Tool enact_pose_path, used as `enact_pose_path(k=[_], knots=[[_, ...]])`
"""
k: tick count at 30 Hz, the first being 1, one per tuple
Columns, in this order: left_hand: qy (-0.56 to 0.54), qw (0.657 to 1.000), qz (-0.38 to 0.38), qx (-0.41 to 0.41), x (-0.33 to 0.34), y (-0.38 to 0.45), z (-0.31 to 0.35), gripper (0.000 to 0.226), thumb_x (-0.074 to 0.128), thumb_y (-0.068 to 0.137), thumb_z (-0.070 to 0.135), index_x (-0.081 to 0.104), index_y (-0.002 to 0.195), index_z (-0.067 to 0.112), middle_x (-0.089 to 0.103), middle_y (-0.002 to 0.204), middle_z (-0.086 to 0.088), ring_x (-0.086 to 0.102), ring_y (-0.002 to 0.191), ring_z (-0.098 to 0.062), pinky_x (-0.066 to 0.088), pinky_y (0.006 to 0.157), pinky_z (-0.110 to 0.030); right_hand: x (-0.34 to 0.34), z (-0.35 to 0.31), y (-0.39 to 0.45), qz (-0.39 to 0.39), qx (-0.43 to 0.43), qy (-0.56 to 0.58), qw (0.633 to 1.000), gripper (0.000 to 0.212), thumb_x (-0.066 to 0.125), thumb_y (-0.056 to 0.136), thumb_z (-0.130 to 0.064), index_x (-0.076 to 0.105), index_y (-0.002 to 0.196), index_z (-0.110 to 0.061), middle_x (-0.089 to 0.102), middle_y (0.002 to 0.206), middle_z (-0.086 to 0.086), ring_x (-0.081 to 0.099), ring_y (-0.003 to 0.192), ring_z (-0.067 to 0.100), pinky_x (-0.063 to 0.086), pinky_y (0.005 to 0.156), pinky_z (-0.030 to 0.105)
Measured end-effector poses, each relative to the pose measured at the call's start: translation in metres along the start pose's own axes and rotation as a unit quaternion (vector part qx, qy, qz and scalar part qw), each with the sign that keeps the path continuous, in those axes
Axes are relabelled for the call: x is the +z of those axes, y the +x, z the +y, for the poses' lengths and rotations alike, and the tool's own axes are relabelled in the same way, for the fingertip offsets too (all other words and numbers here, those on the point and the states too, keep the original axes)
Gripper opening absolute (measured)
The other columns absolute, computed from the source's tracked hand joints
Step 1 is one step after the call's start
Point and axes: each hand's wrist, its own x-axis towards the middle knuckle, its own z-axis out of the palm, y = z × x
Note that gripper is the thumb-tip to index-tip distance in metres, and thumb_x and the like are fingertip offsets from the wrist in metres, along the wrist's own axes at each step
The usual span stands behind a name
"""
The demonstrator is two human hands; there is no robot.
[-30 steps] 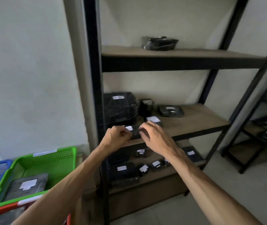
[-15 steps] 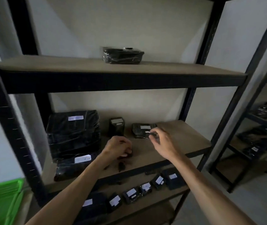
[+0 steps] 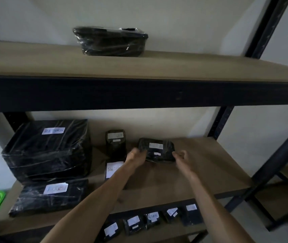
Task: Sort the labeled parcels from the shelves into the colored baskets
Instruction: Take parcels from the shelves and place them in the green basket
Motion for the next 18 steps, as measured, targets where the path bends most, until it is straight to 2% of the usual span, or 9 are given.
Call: enact_pose_path(k=[2,4,7,10,12,14,16,18], knots=[[0.015,1.000,0.015,-0.012,0.010,0.009,0.001,0.046,0.050,0.103,0.032,0.053,0.134,-0.001,0.058,0.135,-0.020,0.054,0.126,-0.035,0.043,0.099,-0.035,-0.001,0.002,0.016,-0.036,0.000,-0.013,0.999,0.058,0.053,0.104,-0.031,0.031,0.150,-0.004,0.046,0.149,0.015,0.047,0.133,0.030,0.035,0.105,0.034],[0.008,0.999,0.033,-0.025,0.017,0.014,0.000,0.045,0.055,0.100,0.033,0.054,0.134,0.004,0.060,0.133,-0.017,0.057,0.122,-0.033,0.045,0.099,-0.034,-0.005,0.004,0.028,-0.070,0.009,-0.011,0.997,0.059,0.054,0.103,-0.027,0.031,0.151,-0.001,0.044,0.150,0.017,0.042,0.139,0.031,0.032,0.110,0.034],[-0.101,0.993,0.057,-0.029,0.025,0.017,-0.005,0.033,0.069,0.092,0.019,0.060,0.122,0.008,0.067,0.119,-0.017,0.065,0.103,-0.028,0.055,0.092,-0.041,-0.023,0.011,0.047,-0.099,-0.008,-0.008,0.995,0.043,0.060,0.099,-0.013,0.045,0.137,-0.001,0.054,0.130,0.014,0.051,0.123,0.028,0.038,0.099,0.030],[-0.259,0.964,0.055,-0.021,0.030,0.012,-0.002,0.035,0.072,0.085,0.000,0.061,0.117,0.009,0.068,0.115,-0.019,0.069,0.094,-0.030,0.060,0.079,-0.041,-0.047,0.015,0.060,-0.115,-0.064,0.017,0.991,0.033,0.072,0.090,-0.010,0.055,0.118,-0.009,0.059,0.112,0.009,0.055,0.104,0.024,0.047,0.082,0.028],[-0.344,0.938,0.036,-0.002,0.035,0.006,0.002,0.031,0.069,0.085,-0.007,0.062,0.111,0.009,0.069,0.109,-0.019,0.070,0.088,-0.031,0.061,0.073,-0.042,-0.060,0.015,0.067,-0.123,-0.083,0.026,0.989,0.042,0.082,0.081,-0.018,0.053,0.112,-0.020,0.063,0.116,0.009,0.062,0.106,0.029,0.055,0.088,0.040],[-0.403,0.915,0.022,0.023,0.043,-0.004,0.008,0.027,0.064,0.085,-0.013,0.062,0.100,0.009,0.070,0.097,-0.014,0.069,0.081,-0.028,0.061,0.067,-0.038,-0.073,0.010,0.067,-0.145,-0.096,0.028,0.984,0.060,0.087,0.076,-0.019,0.048,0.121,-0.022,0.064,0.120,0.009,0.063,0.111,0.029,0.054,0.096,0.051],[-0.435,0.899,0.005,0.048,0.051,-0.010,0.012,0.028,0.063,0.084,-0.015,0.062,0.092,0.011,0.069,0.096,-0.014,0.068,0.083,-0.029,0.058,0.073,-0.041,-0.083,0.001,0.062,-0.167,-0.119,0.023,0.979,0.078,0.090,0.072,-0.017,0.039,0.131,-0.019,0.063,0.121,0.006,0.063,0.112,0.026,0.052,0.100,0.049],[-0.452,0.890,-0.005,0.063,0.058,-0.016,0.015,0.028,0.062,0.084,-0.014,0.062,0.089,0.013,0.070,0.098,-0.015,0.068,0.085,-0.030,0.057,0.076,-0.043,-0.088,-0.003,0.061,-0.181,-0.138,0.004,0.974,0.093,0.095,0.065,-0.025,0.030,0.131,-0.019,0.061,0.121,0.003,0.060,0.112,0.020,0.048,0.099,0.039]])
